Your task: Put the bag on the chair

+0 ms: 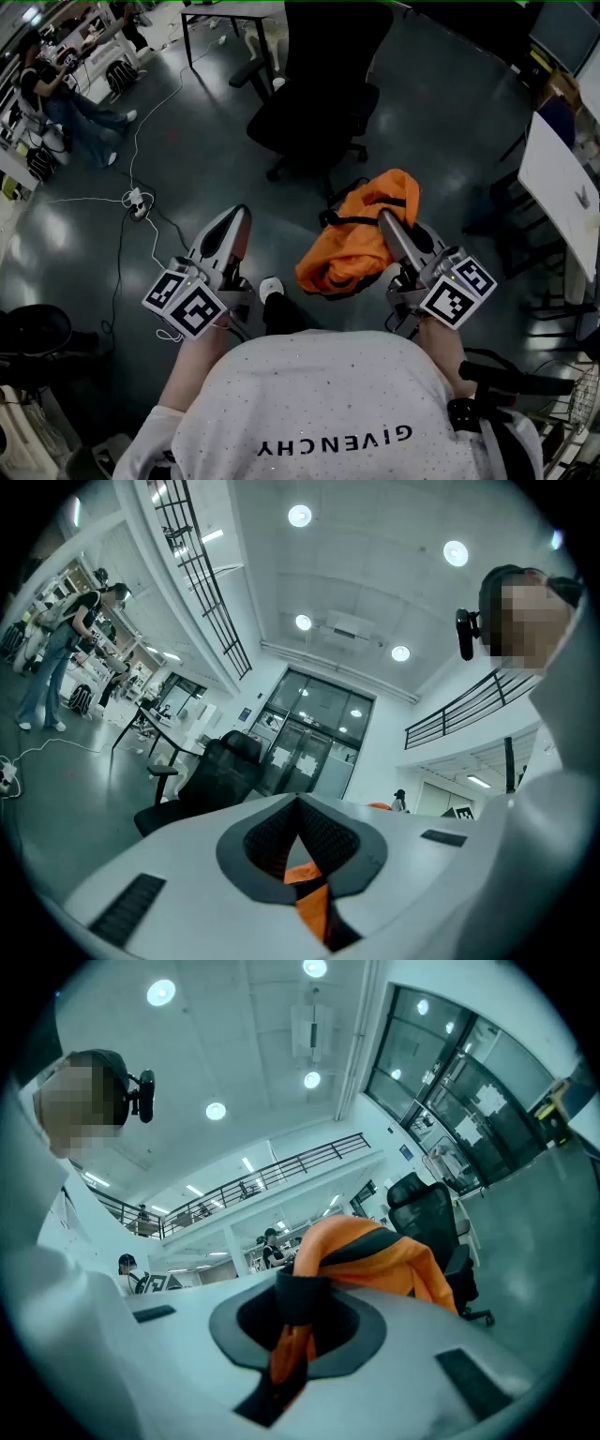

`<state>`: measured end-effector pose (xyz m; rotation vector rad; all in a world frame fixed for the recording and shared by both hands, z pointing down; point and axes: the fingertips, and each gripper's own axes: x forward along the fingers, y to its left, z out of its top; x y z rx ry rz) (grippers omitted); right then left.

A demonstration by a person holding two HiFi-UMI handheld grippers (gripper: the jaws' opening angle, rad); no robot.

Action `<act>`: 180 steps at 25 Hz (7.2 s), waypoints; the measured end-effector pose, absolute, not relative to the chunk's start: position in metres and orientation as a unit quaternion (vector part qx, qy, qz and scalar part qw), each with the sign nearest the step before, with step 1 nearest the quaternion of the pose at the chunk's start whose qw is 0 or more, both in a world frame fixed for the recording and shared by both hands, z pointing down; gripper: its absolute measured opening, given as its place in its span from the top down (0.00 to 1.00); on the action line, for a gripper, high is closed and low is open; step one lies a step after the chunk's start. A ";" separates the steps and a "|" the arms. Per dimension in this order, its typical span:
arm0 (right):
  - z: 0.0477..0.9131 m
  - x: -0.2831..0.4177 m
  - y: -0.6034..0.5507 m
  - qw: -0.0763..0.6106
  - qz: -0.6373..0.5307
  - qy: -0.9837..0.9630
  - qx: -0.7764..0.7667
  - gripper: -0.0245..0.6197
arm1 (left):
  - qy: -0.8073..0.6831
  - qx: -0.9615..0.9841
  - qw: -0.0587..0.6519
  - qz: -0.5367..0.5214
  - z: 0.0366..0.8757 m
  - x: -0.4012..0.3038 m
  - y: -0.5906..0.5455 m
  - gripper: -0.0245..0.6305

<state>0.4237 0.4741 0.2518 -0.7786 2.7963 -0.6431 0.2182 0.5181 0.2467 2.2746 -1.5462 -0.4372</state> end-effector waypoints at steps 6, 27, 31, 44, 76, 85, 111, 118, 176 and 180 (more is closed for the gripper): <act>0.259 0.419 0.464 0.076 -0.218 0.938 -0.257 0.92 | -0.555 0.795 0.181 -0.164 0.255 0.212 0.511 0.96; 0.227 0.283 0.350 0.109 -0.199 0.940 -0.256 0.92 | -0.548 0.801 0.174 -0.169 0.238 0.073 0.400 0.96; 0.227 0.237 0.326 0.102 -0.192 0.943 -0.254 0.92 | -0.556 0.797 0.162 -0.170 0.238 0.024 0.384 0.96; 0.255 0.155 0.284 0.078 -0.234 0.941 -0.231 0.92 | -0.564 0.795 0.164 -0.152 0.261 -0.034 0.362 0.96; 0.246 0.065 0.068 0.060 -0.284 0.944 -0.157 0.92 | -0.598 0.746 0.204 -0.213 0.228 -0.109 0.192 0.96; 0.273 0.048 -0.037 0.061 -0.306 0.935 -0.172 0.92 | -0.624 0.736 0.199 -0.172 0.241 -0.127 0.093 0.96; 0.317 0.016 -0.123 0.020 -0.349 0.907 -0.234 0.92 | -0.616 0.739 0.226 -0.154 0.257 -0.170 0.020 0.96; 0.352 0.014 -0.139 -0.009 -0.370 0.887 -0.276 0.92 | -0.590 0.759 0.236 -0.140 0.260 -0.182 -0.016 0.96; 0.546 -0.005 -0.197 -0.132 -0.494 0.762 -0.397 0.91 | -0.570 0.753 0.325 -0.048 0.340 -0.244 -0.087 0.96; 0.557 -0.004 -0.196 -0.151 -0.488 0.760 -0.403 0.91 | -0.572 0.750 0.330 -0.049 0.344 -0.246 -0.085 0.96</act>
